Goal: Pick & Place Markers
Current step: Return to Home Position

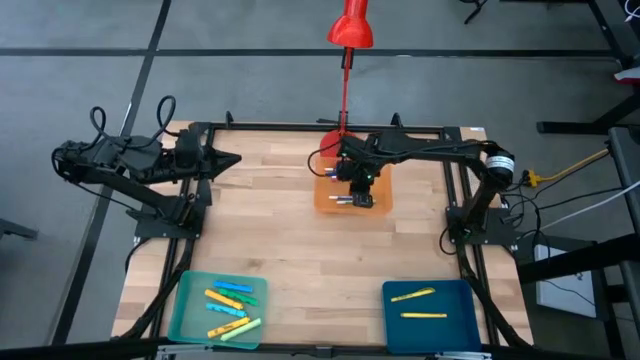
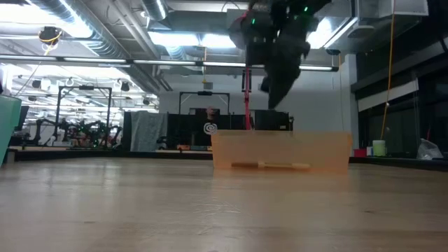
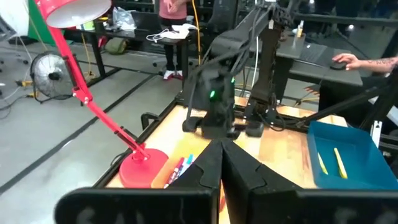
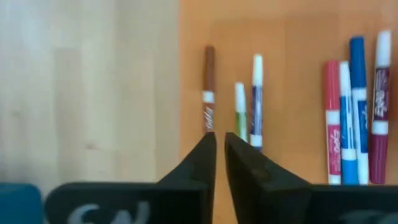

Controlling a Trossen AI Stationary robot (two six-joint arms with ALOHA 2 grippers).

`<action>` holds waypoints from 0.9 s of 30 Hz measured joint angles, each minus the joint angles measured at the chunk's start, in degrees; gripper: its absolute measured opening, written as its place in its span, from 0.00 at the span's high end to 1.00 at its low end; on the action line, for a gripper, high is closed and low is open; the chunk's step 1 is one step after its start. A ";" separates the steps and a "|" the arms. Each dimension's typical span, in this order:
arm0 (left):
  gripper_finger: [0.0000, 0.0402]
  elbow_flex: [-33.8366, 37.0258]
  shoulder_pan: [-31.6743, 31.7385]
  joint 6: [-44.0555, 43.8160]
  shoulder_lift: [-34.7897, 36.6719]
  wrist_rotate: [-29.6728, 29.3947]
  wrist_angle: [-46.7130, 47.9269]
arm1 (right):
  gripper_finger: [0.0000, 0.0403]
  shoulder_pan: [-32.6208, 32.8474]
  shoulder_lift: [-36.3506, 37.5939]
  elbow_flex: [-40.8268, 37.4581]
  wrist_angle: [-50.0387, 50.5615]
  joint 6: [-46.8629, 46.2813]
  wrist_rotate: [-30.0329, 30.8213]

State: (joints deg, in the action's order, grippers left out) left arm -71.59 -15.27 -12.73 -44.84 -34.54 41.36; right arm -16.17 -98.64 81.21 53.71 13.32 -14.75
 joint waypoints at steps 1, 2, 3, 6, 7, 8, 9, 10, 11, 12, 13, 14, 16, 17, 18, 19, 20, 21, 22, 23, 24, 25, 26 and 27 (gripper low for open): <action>1.00 0.00 0.00 0.48 0.00 0.01 0.01 | 0.94 0.27 0.86 0.11 -0.24 -0.95 -0.39; 1.00 0.00 0.00 0.84 0.00 0.00 0.00 | 0.96 0.59 1.77 0.13 -0.77 -1.92 -0.49; 1.00 0.00 0.00 0.96 0.00 0.00 -0.01 | 0.98 0.93 2.85 0.13 -1.35 -2.64 -0.49; 0.99 0.00 0.00 0.39 0.00 0.02 0.01 | 0.98 2.17 6.15 0.13 -2.59 -5.28 -0.43; 0.99 0.00 0.00 0.15 -0.02 0.02 -0.01 | 0.98 2.68 7.31 0.13 -3.14 -6.37 -0.41; 0.99 0.00 0.00 0.10 -0.02 0.02 0.00 | 0.97 3.16 8.41 0.16 -3.77 -7.29 -0.40; 0.99 0.00 0.00 0.08 -0.04 0.02 0.01 | 0.97 3.63 9.63 0.18 -4.30 -8.24 -0.41; 0.99 0.00 0.00 0.04 -0.04 0.02 0.00 | 0.97 4.21 10.72 0.18 -4.53 -9.10 -0.39; 0.99 0.00 0.01 0.02 -0.04 0.02 -0.01 | 0.97 4.77 11.80 0.18 -4.92 -9.87 -0.40; 0.99 0.00 0.00 0.01 -0.04 0.04 -0.01 | 0.98 5.40 12.98 0.18 -5.53 -10.37 -0.37; 0.99 0.00 0.00 0.00 -0.04 0.04 0.00 | 0.99 6.05 14.07 0.18 -5.89 -10.91 -0.35; 0.99 0.00 0.01 0.01 -0.04 0.04 -0.01 | 0.99 6.68 15.12 0.18 -6.15 -11.40 -0.34; 0.99 0.00 0.00 0.01 -0.04 0.04 -0.01 | 0.99 7.98 16.91 0.18 -7.06 -12.50 -0.26; 0.99 0.00 0.00 0.00 -0.04 0.04 -0.01 | 0.98 8.63 17.62 0.18 -7.24 -13.04 0.02; 0.99 0.00 0.00 0.01 -0.04 0.04 0.01 | 0.98 9.23 18.25 0.18 -7.12 -13.39 0.07; 0.99 0.00 0.00 0.01 -0.04 0.03 -0.01 | 0.98 9.90 18.82 0.18 -7.14 -13.63 0.07; 0.98 0.00 0.00 0.00 -0.04 0.03 -0.01 | 0.98 10.59 19.46 0.18 -7.14 -14.14 0.16; 0.98 0.00 0.00 0.00 -0.03 0.03 -0.01 | 0.99 11.21 19.97 0.18 -7.14 -14.64 0.17; 0.98 0.00 0.00 0.00 -0.02 0.02 -0.01 | 0.99 11.98 20.47 0.18 -7.27 -15.16 0.12; 0.98 0.00 0.00 0.00 -0.02 -0.02 -0.01 | 0.99 12.75 21.04 0.18 -7.26 -15.53 0.21; 0.98 0.00 0.02 0.00 -0.02 -0.07 0.01 | 0.99 13.50 21.41 0.18 -7.19 -15.92 0.40; 0.98 0.00 0.00 0.00 -0.02 -0.09 -0.01 | 0.99 14.24 21.76 0.18 -7.24 -16.24 0.61; 0.99 0.00 0.00 0.00 -0.02 -0.09 0.00 | 0.98 14.98 22.13 0.18 -7.20 -16.49 0.98; 0.99 0.00 0.00 0.00 -0.02 -0.09 0.00 | 0.98 15.74 22.44 0.18 -7.22 -16.83 1.59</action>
State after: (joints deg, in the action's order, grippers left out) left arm -71.59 -15.27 -12.73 -44.86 -34.63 41.36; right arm -0.43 -76.20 81.38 46.49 -3.51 -13.16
